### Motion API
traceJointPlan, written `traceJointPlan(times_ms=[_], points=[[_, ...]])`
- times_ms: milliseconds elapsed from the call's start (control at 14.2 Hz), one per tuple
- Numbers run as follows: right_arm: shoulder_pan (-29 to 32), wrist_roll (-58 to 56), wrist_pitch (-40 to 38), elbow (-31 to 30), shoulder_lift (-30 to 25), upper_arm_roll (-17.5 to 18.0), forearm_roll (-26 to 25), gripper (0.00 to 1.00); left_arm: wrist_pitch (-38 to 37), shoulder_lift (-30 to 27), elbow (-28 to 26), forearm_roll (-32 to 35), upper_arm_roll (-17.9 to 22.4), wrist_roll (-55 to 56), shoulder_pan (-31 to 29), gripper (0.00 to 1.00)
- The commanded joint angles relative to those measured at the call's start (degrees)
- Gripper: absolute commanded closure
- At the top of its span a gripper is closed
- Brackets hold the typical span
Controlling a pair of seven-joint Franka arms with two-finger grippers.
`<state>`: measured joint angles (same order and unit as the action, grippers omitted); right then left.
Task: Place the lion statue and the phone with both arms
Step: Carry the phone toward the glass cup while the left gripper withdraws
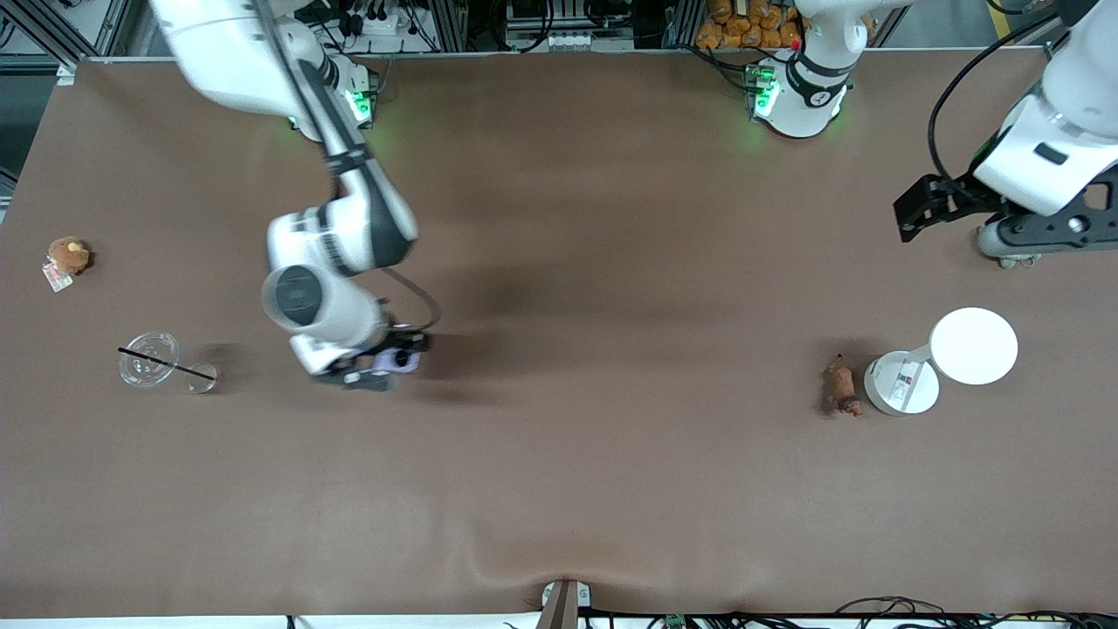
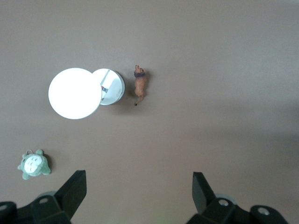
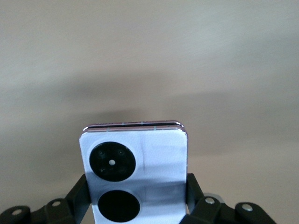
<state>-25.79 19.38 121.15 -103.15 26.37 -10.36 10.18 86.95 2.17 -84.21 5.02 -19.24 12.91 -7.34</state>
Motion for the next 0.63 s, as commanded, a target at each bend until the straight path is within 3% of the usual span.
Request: traceJointPlan(times_ms=[0,282,564], points=[[4.6,-4.8,-4.2,-2.1,-3.0,-0.3,-1.2,0.42,-0.9,-4.4,-3.1,-2.6,9.6,-3.8,6.6,0.0],[13.7,-19.0,-3.0,-5.6,-2.4,-0.4,-1.7,0.42,-4.2,-6.4,-4.2,-2.8,11.1,-5.4,6.8,0.0],[16.9,-20.3,5.6,-12.3,-1.8,-0.4,-4.9,0.42,-5.2,-7.3,-4.8,-6.5,16.1,-5.7,8.6,0.0]])
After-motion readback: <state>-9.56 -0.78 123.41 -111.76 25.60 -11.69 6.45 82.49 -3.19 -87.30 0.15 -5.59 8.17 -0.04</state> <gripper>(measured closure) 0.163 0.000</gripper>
